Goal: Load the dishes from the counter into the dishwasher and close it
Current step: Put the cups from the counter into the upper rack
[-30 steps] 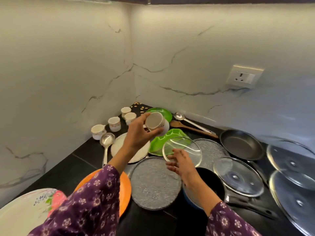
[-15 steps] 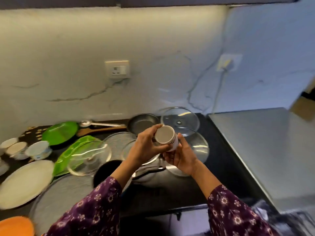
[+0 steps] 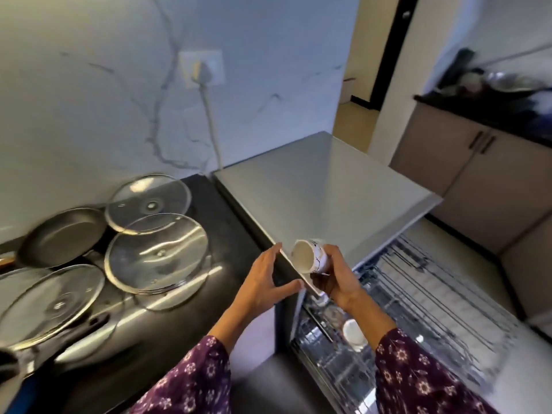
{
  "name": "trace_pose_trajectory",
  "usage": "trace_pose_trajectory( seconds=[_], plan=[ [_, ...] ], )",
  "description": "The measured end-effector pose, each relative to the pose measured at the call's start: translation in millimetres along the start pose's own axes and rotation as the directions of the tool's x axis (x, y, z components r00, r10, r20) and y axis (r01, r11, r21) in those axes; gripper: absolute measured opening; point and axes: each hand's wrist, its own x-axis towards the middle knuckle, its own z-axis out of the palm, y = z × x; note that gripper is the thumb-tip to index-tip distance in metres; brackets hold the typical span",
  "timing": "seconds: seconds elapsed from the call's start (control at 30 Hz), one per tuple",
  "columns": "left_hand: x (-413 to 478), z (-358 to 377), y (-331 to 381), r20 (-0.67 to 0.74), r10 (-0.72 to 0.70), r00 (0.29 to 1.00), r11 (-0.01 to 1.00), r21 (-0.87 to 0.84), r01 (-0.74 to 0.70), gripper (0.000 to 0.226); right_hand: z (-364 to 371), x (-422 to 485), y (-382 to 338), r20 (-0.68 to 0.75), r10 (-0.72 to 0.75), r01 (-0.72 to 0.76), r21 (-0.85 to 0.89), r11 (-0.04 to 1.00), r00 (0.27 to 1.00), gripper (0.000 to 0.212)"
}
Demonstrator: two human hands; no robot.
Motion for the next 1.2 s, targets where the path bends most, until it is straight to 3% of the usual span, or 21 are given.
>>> trace_pose_trajectory(
  seconds=[0.07, 0.13, 0.23, 0.3, 0.37, 0.47, 0.6, 0.7, 0.9, 1.2],
  plan=[
    [15.0, 31.5, 4.5, 0.053, 0.021, 0.998, 0.999, 0.026, -0.023, 0.089, -45.6, 4.0, 2.4, -0.135, -0.139, 0.128, -0.092, 0.988, 0.981, 0.04],
    [31.0, 60.6, 10.2, 0.095, 0.04, 0.995, 0.998, 0.047, -0.045, 0.084, -91.8, 6.6, 8.6, -0.221, -0.332, 0.287, -0.213, 0.934, 0.917, 0.042],
    [52.9, 95.6, 20.0, 0.15, 0.102, 0.983, 0.988, 0.096, -0.118, 0.077, -151.9, 6.7, 21.7, -0.205, -0.509, 0.389, -0.433, 0.813, 0.836, 0.044],
    [68.0, 117.2, 26.6, 0.17, 0.157, 0.973, 0.972, 0.147, -0.183, 0.07, -186.2, 9.1, 31.3, -0.152, -0.578, 0.355, -0.657, 0.665, 0.802, 0.045],
    [80.4, 133.6, 33.9, 0.186, 0.212, 0.959, 0.953, 0.18, -0.246, 0.066, -209.4, 11.8, 41.1, -0.112, -0.555, 0.233, -0.827, 0.512, 0.824, 0.05],
    [95.2, 159.1, 38.4, 0.221, 0.305, 0.926, 0.903, 0.241, -0.355, 0.064, -234.4, 18.5, 66.9, -0.084, -0.407, 0.092, -0.915, 0.393, 0.91, 0.061],
    [106.7, 185.4, 34.0, 0.279, 0.379, 0.882, 0.805, 0.37, -0.463, 0.063, -263.1, 25.0, 110.6, 0.0, -0.282, 0.063, -0.975, 0.214, 0.959, 0.066],
    [107.4, 197.6, 27.1, 0.33, 0.405, 0.853, 0.729, 0.446, -0.519, 0.065, -279.1, 24.2, 138.4, 0.026, -0.22, 0.059, -0.988, 0.144, 0.975, 0.068],
    [104.2, 214.6, 15.4, 0.373, 0.378, 0.848, 0.669, 0.523, -0.528, 0.074, -299.3, 21.4, 182.6, 0.026, -0.197, 0.053, -0.99, 0.132, 0.98, 0.07],
    [100.7, 223.3, 10.2, 0.35, 0.389, 0.852, 0.694, 0.497, -0.521, 0.072, -311.2, 32.9, 212.0, 0.05, -0.158, 0.068, -0.992, 0.109, 0.986, 0.063]
  ],
)
